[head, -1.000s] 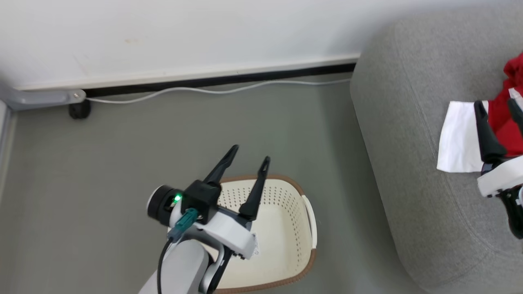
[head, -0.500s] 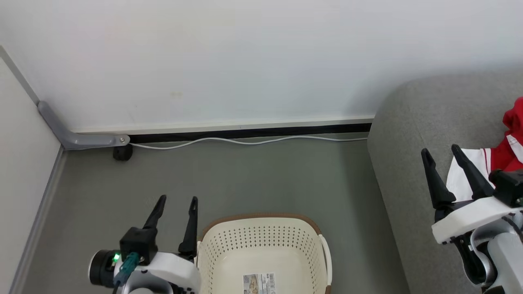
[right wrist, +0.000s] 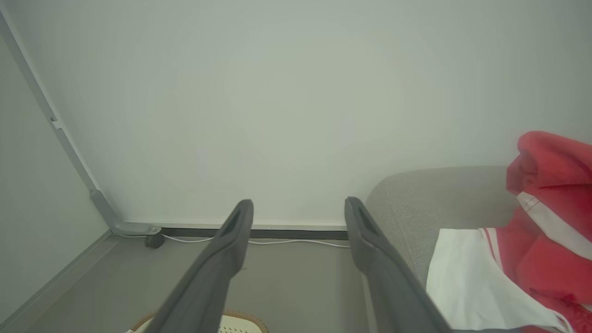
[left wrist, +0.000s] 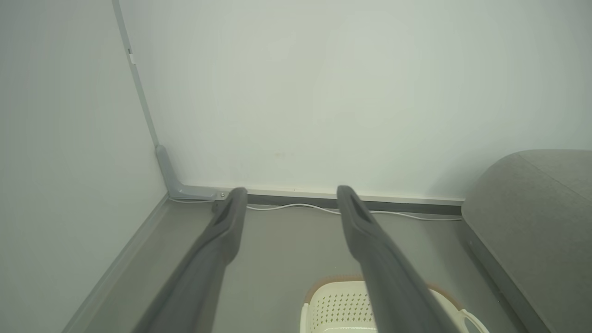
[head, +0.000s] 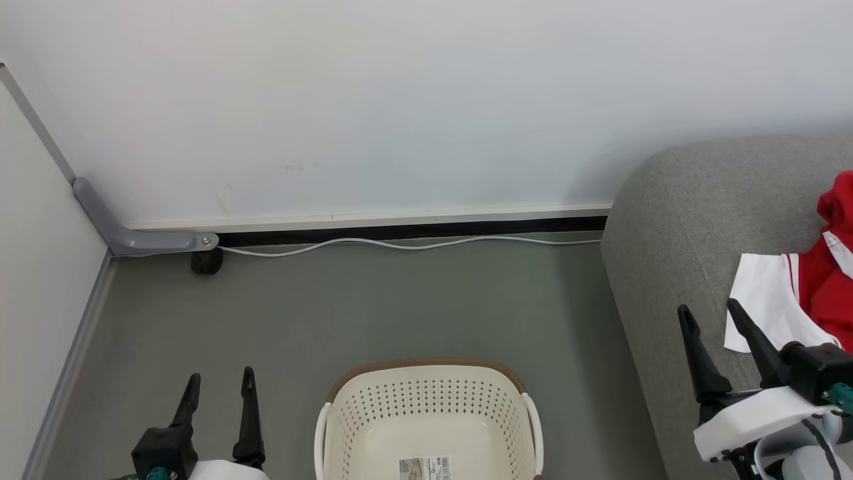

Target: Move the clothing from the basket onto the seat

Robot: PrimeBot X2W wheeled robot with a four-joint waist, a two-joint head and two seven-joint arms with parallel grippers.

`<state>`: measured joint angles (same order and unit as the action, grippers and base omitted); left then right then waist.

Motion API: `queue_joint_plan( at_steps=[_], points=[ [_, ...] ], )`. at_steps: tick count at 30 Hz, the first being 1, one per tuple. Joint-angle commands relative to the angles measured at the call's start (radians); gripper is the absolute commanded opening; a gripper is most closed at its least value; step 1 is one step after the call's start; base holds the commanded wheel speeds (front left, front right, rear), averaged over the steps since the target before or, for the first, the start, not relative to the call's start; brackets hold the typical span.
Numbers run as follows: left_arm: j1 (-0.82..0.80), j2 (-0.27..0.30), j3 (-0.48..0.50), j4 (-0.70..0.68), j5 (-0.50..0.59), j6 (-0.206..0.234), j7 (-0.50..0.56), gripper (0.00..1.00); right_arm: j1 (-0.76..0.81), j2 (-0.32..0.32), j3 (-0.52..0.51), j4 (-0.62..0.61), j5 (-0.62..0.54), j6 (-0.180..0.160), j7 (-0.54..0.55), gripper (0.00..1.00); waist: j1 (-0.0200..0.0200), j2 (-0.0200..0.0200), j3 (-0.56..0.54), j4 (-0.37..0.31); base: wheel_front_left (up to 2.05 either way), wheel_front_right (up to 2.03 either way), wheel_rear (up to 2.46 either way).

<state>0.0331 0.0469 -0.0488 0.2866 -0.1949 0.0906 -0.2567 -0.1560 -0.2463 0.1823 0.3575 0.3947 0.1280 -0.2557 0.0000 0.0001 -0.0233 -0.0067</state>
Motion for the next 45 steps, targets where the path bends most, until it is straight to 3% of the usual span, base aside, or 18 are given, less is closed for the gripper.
queue_joint_plan(
  at_steps=[1,17,35,36,45],
  points=[
    [-0.018,0.005,0.038,-0.031,0.004,0.009,-0.005,1.0,-0.002,-0.008,0.011,-0.032,-0.016,0.003,-0.006,1.0,0.0,-0.0001,0.0,-0.001,0.0,0.0,0.0],
    [0.025,0.003,0.012,-0.057,-0.082,-0.002,-0.005,1.0,0.023,0.011,-0.019,-0.021,-0.056,0.003,-0.006,1.0,0.0,-0.0001,0.004,-0.027,0.0,0.0,0.0],
    [0.019,0.003,-0.01,-0.051,-0.085,-0.011,-0.005,1.0,0.015,0.012,-0.017,-0.02,-0.046,0.003,-0.006,1.0,0.0,-0.0001,0.008,-0.03,0.0,0.0,0.0],
    [0.019,0.003,-0.012,-0.048,-0.089,-0.015,-0.005,0.0,0.015,0.014,-0.02,-0.02,-0.044,0.003,-0.006,0.0,0.0,-0.0001,0.008,-0.03,0.0,0.0,0.0],
    [0.048,-0.009,-0.03,0.023,-0.135,-0.019,0.017,0.0,0.074,0.058,-0.04,0.039,0.006,0.0,0.015,0.0,0.0012,-0.0001,0.008,-0.029,0.0,0.0,0.0]
  ],
)
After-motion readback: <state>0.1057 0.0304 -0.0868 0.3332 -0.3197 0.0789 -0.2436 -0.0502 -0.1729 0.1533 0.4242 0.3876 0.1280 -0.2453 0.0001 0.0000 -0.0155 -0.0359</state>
